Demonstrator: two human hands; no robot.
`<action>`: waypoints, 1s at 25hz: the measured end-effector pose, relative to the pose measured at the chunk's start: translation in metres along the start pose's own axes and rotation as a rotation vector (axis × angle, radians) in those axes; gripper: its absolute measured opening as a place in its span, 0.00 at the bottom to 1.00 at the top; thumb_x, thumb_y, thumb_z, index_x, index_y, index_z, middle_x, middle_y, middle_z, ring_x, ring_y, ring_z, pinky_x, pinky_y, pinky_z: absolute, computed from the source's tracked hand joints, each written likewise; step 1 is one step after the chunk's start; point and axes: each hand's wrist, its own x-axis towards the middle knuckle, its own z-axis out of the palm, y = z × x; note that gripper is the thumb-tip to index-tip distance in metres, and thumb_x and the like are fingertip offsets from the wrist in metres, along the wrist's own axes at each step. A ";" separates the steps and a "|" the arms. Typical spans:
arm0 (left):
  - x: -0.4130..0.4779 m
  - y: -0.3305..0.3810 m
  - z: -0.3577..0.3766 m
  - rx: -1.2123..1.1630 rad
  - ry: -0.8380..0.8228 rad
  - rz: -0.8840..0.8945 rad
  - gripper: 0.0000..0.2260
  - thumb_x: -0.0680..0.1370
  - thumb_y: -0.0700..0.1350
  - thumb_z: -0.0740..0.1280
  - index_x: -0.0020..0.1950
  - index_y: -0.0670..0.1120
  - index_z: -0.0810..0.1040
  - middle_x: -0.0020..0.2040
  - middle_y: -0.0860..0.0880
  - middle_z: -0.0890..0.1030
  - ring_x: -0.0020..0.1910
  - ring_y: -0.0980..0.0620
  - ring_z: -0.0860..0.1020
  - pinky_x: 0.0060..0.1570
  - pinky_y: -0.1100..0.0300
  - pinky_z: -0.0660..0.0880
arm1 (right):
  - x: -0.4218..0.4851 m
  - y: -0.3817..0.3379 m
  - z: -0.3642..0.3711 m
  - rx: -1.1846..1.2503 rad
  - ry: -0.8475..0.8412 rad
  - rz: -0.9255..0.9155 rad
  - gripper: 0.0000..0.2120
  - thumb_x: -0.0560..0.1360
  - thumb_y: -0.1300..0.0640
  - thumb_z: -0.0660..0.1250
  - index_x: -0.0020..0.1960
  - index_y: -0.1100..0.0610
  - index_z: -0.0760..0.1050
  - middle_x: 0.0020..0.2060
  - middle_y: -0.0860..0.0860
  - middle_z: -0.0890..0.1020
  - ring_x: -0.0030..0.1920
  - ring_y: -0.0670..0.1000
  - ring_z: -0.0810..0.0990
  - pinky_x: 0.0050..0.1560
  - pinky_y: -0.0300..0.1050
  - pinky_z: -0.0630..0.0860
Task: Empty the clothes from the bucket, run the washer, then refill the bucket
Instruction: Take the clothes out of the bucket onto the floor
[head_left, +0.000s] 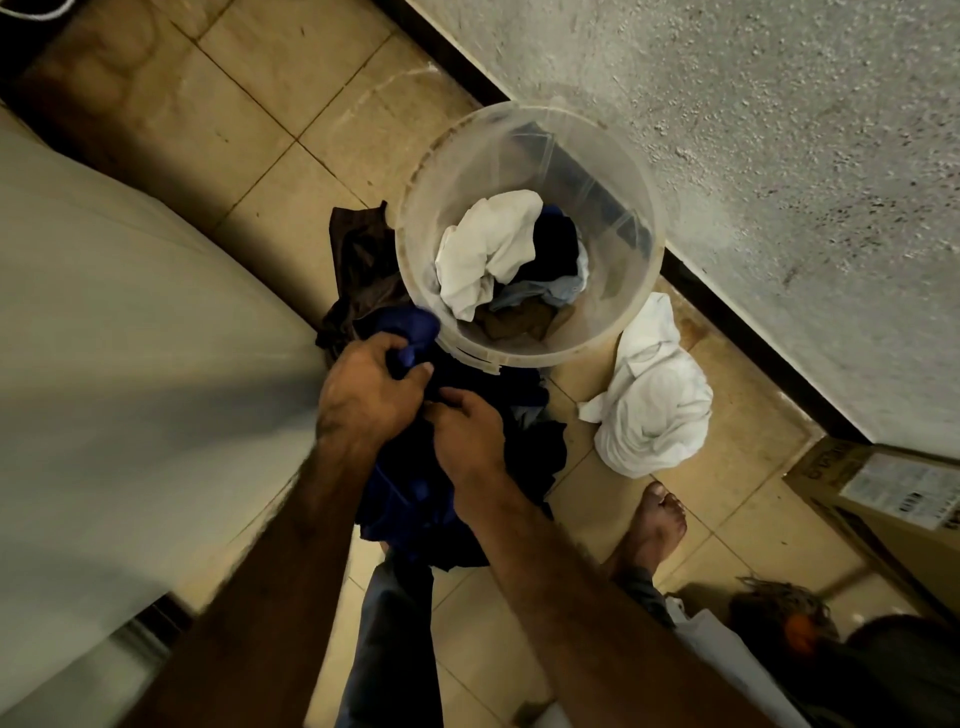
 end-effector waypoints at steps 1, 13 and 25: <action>0.003 0.002 0.003 0.014 0.015 0.024 0.24 0.70 0.61 0.69 0.63 0.52 0.79 0.61 0.46 0.80 0.59 0.44 0.79 0.61 0.49 0.77 | 0.002 -0.002 0.003 -0.026 -0.027 -0.043 0.11 0.78 0.62 0.66 0.59 0.58 0.81 0.50 0.51 0.84 0.52 0.51 0.82 0.55 0.49 0.81; 0.041 0.024 0.026 0.098 0.035 0.247 0.15 0.77 0.55 0.68 0.60 0.50 0.80 0.59 0.49 0.80 0.57 0.49 0.78 0.59 0.54 0.75 | 0.048 -0.037 -0.050 -0.558 0.308 -0.648 0.11 0.78 0.56 0.67 0.58 0.57 0.81 0.53 0.53 0.84 0.54 0.52 0.82 0.54 0.49 0.78; 0.163 0.060 0.121 0.338 -0.066 0.261 0.27 0.76 0.52 0.69 0.74 0.49 0.67 0.76 0.43 0.61 0.69 0.38 0.68 0.65 0.43 0.72 | 0.157 -0.046 -0.098 -1.091 0.294 -0.943 0.07 0.76 0.55 0.67 0.51 0.56 0.81 0.47 0.53 0.82 0.48 0.55 0.79 0.49 0.52 0.77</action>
